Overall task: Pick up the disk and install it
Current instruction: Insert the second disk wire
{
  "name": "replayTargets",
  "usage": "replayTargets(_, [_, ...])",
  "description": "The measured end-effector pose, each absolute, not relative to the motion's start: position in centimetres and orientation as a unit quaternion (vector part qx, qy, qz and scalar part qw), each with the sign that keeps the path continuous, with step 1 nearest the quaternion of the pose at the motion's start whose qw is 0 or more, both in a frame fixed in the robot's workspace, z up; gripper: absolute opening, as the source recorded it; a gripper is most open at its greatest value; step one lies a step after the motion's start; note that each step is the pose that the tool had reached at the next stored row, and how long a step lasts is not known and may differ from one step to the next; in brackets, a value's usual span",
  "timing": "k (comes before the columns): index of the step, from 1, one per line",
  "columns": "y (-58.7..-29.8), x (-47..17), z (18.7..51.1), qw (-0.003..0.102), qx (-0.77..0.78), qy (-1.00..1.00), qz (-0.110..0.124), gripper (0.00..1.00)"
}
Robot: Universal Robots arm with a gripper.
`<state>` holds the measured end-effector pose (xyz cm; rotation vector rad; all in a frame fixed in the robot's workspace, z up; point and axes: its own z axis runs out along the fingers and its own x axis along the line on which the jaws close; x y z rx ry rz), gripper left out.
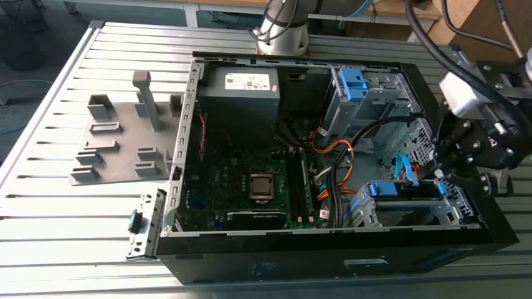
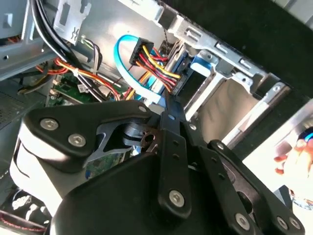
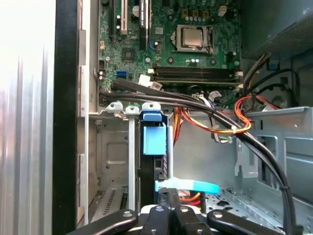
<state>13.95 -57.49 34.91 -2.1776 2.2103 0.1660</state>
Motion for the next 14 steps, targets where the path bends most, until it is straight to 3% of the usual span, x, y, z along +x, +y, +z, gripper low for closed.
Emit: replayTargets(14, [-57.5, 14.5, 37.7, 0.016, -0.701, 0.711, 0.056, 0.11])
